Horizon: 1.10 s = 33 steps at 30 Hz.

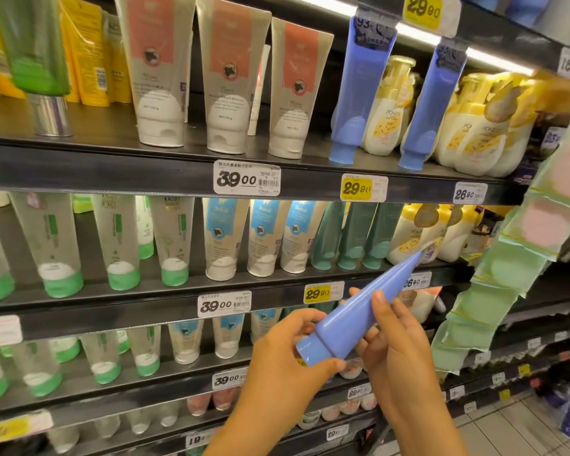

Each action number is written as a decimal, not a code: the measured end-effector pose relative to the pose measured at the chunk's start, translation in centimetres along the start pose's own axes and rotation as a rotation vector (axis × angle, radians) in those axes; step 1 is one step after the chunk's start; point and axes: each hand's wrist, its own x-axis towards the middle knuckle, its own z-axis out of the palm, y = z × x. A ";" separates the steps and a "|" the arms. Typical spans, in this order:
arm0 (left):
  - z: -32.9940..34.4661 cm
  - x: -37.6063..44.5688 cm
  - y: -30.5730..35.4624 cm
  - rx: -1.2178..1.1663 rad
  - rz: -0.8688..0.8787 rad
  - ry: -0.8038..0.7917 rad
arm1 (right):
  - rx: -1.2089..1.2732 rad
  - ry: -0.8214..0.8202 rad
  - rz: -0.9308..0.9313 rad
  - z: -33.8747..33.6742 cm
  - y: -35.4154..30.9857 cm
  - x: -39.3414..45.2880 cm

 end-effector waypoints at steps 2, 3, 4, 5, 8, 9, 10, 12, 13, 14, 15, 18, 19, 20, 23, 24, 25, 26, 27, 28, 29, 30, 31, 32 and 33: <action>0.0 -0.1 0.1 0.095 0.066 0.022 | 0.021 0.009 0.002 0.0 0.0 0.0; 0.0 -0.1 0.2 0.129 0.098 0.027 | 0.031 0.011 0.000 0.0 0.0 -0.1; 0.0 -0.2 0.2 0.152 0.125 0.031 | 0.042 0.012 -0.007 0.1 -0.1 -0.1; 0.0 -0.2 0.3 0.172 0.149 0.036 | 0.055 0.015 -0.014 0.2 -0.1 -0.2; 0.0 -0.3 0.4 0.210 0.205 0.049 | 0.093 0.036 -0.034 0.1 -0.1 -0.3; 0.0 -0.3 0.4 0.216 0.221 0.049 | 0.097 0.043 -0.038 0.1 -0.1 -0.3; 0.0 -0.3 0.4 0.219 0.232 0.048 | 0.096 0.049 -0.039 0.1 -0.1 -0.3; 0.1 -0.3 0.4 0.224 0.241 0.049 | 0.094 0.058 -0.041 0.2 -0.1 -0.3; 0.1 -0.3 0.4 0.226 0.240 0.049 | 0.094 0.058 -0.043 0.2 -0.1 -0.4; 0.1 -0.3 0.4 0.224 0.236 0.049 | 0.092 0.056 -0.046 0.2 -0.2 -0.4; 0.1 -0.3 0.4 0.213 0.228 0.049 | 0.092 0.047 -0.053 0.2 -0.2 -0.4; 0.0 -0.3 0.5 0.091 0.150 0.034 | 0.090 0.000 -0.074 0.2 -0.5 -0.6; -0.1 -0.3 0.6 0.009 0.096 0.015 | 0.092 -0.027 -0.079 0.3 -0.6 -0.6; -0.2 -0.2 0.6 -0.087 0.036 -0.009 | 0.100 -0.057 -0.083 0.3 -0.7 -0.6; -0.7 -0.1 1.0 -0.387 -0.140 -0.092 | 0.101 -0.127 -0.084 0.7 -1.0 -0.5; -0.9 -0.1 1.0 -0.484 -0.187 -0.128 | 0.082 -0.138 -0.081 0.8 -1.1 -0.4; -1.1 -0.1 1.0 -0.569 -0.221 -0.165 | 0.059 -0.143 -0.074 1.0 -1.2 -0.3; -1.2 -0.1 1.1 -0.637 -0.243 -0.198 | 0.033 -0.142 -0.065 1.1 -1.2 -0.1; -1.3 -0.1 1.1 -0.688 -0.261 -0.224 | 0.011 -0.139 -0.055 1.2 -1.3 0.0; -1.4 -0.2 1.3 -0.729 -0.282 -0.245 | -0.006 -0.133 -0.046 1.4 -1.3 0.0; -1.5 -0.2 1.4 -0.770 -0.309 -0.264 | -0.015 -0.126 -0.035 1.5 -1.3 0.1; -1.7 -0.2 1.5 -0.808 -0.341 -0.284 | -0.020 -0.119 -0.020 1.6 -1.4 0.2; -1.8 -0.2 1.6 -0.839 -0.377 -0.308 | -0.022 -0.116 -0.003 1.7 -1.4 0.2; -2.0 -0.2 1.8 -0.866 -0.412 -0.333 | -0.020 -0.118 0.015 1.7 -1.5 0.2; -2.2 -0.3 2.0 -0.892 -0.444 -0.357 | -0.015 -0.126 0.037 1.8 -1.5 0.3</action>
